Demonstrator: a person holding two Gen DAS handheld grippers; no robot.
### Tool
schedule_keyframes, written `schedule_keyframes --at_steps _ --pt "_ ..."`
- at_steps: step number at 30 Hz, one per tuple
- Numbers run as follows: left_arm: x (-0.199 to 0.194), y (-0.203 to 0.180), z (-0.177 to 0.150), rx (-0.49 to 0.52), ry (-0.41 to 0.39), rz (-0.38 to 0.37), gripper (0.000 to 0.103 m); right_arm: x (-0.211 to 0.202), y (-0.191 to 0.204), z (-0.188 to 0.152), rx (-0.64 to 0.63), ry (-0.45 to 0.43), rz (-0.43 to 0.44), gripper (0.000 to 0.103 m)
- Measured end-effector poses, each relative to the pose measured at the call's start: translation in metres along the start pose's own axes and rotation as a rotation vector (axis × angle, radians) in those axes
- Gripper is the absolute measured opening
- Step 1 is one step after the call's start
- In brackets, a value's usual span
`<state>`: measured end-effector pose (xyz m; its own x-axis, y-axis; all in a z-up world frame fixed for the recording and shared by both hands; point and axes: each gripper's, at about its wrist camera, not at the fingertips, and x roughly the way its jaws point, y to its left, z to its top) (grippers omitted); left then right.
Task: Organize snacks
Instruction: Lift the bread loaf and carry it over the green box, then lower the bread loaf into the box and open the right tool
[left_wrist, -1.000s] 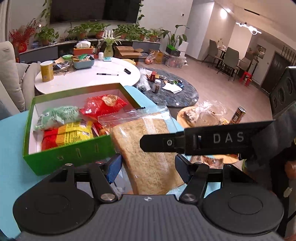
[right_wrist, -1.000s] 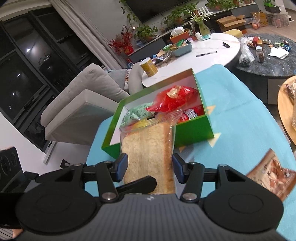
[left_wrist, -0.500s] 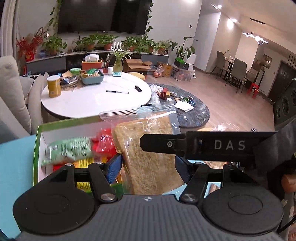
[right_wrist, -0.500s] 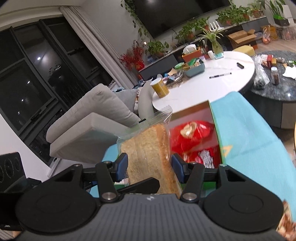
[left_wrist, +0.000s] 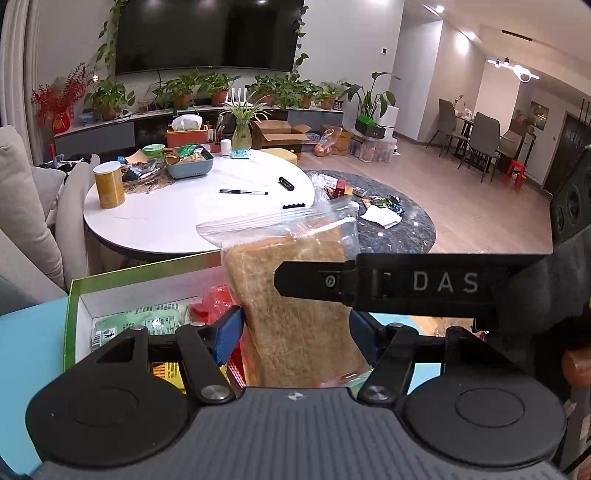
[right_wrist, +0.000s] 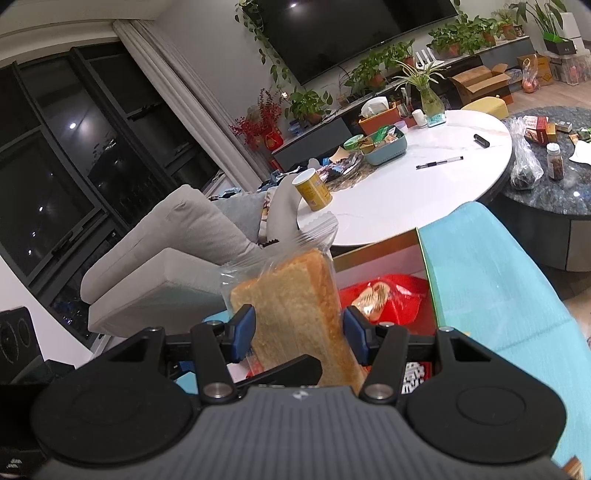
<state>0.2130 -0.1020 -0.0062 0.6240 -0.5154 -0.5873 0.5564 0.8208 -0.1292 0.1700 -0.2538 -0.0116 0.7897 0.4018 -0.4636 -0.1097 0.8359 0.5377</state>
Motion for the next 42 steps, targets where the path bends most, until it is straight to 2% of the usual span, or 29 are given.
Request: schedule_keyframes --at_steps 10,22,32,35,42 --pt "0.03 0.008 0.0 -0.036 -0.019 0.004 0.06 0.015 -0.014 0.001 -0.004 -0.047 -0.013 0.05" --pt "0.048 0.007 -0.014 -0.035 0.068 0.001 0.06 0.035 -0.029 -0.007 0.049 0.042 -0.061 0.051" --pt "0.05 0.002 -0.02 -0.023 0.08 0.002 0.063 0.035 -0.032 -0.013 0.061 0.056 -0.081 0.051" --pt "0.05 -0.001 -0.021 -0.024 0.083 -0.002 0.067 0.036 -0.033 -0.011 0.069 0.06 -0.086 0.051" --pt "0.046 0.004 -0.025 -0.069 0.106 -0.024 0.069 0.024 -0.031 -0.011 0.045 -0.007 -0.134 0.052"
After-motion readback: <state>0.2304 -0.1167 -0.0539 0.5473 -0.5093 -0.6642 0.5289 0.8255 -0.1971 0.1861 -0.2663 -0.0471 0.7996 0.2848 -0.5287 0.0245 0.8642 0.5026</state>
